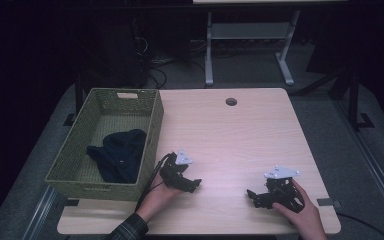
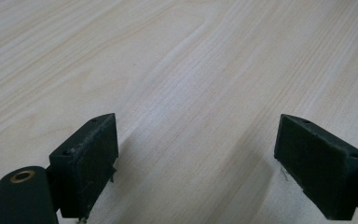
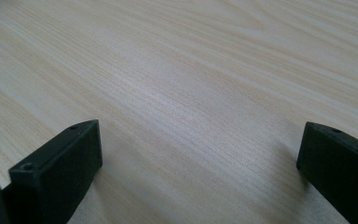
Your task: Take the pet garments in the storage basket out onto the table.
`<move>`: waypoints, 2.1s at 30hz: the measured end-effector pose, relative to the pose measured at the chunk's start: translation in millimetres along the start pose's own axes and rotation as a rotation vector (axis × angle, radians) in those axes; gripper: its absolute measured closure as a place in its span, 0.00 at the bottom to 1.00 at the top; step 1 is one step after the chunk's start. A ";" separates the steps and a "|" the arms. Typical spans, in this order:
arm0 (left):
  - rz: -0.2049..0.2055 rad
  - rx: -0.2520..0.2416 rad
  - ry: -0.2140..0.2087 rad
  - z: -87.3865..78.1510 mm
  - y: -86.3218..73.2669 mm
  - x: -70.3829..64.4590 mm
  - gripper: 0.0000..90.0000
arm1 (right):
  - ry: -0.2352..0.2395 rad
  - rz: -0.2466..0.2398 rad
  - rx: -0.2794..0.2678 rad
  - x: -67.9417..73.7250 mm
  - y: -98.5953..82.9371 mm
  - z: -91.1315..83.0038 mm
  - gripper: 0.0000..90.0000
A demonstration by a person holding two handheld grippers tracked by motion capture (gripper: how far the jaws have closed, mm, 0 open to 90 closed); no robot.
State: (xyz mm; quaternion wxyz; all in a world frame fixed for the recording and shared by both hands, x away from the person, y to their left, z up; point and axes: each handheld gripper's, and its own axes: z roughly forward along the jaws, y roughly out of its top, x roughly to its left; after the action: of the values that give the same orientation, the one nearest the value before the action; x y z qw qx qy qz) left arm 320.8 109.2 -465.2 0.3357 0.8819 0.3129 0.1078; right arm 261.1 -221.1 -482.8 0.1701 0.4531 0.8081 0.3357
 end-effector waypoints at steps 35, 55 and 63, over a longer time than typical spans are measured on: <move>-0.006 0.029 -0.023 -14.8 14.8 4.0 0.15 | 0.002 0.005 0.002 0.3 0.0 -0.1 0.00; 0.004 0.043 -0.034 -26.5 27.0 4.7 0.15 | 0.002 0.005 0.001 0.4 0.0 -0.1 0.00; 0.009 0.043 -0.039 -31.1 31.8 5.7 0.15 | 0.002 0.004 0.002 0.3 0.0 -0.1 0.00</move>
State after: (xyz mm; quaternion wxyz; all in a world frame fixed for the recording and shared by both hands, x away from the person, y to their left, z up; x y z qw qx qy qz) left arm 328.1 110.6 -421.0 0.3221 0.8922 0.3048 0.0854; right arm 260.9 -220.9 -482.8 0.1683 0.4547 0.8076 0.3358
